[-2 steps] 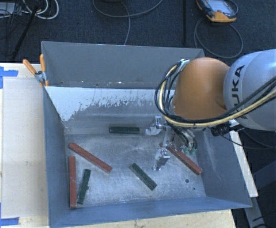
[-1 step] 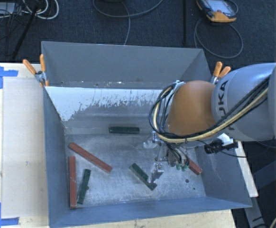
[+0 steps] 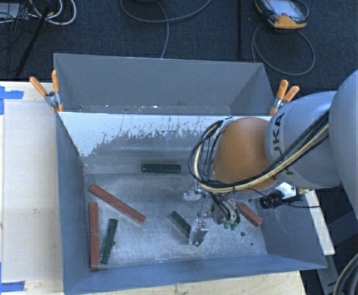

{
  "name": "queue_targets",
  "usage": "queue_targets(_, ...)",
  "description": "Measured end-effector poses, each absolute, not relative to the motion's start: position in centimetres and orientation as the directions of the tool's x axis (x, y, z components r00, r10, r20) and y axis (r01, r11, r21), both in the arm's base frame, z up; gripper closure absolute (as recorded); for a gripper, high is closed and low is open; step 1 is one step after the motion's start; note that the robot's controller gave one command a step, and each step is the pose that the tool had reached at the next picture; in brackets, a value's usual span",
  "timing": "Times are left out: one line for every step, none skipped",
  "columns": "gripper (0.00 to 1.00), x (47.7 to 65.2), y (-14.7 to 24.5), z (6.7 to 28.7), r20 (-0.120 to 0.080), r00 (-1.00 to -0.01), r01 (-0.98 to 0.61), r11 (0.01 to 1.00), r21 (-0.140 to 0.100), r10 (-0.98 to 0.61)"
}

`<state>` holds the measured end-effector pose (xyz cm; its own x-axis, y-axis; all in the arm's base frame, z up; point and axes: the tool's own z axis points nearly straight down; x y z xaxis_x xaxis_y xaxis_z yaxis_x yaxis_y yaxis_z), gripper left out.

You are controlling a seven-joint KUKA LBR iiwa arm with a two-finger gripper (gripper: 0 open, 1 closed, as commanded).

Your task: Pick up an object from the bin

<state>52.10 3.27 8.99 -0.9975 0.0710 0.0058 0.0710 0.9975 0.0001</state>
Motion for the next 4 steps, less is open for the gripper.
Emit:
queue_targets(0.00, 52.1, 3.6, 12.4, 0.002, -0.954, 0.299, 0.954, 0.000, 0.299)
queue_targets(0.00, 51.8, 3.6, 7.6, -0.002, -0.995, 0.099, 0.995, 0.000, 0.099)
queue_targets(1.00, 51.7, 3.3, 7.3, -0.014, -0.917, 0.399, 0.917, 0.014, 0.399)
queue_targets(1.00, 51.6, 3.3, 7.4, -0.013, -0.899, 0.437, 0.899, 0.015, 0.437)
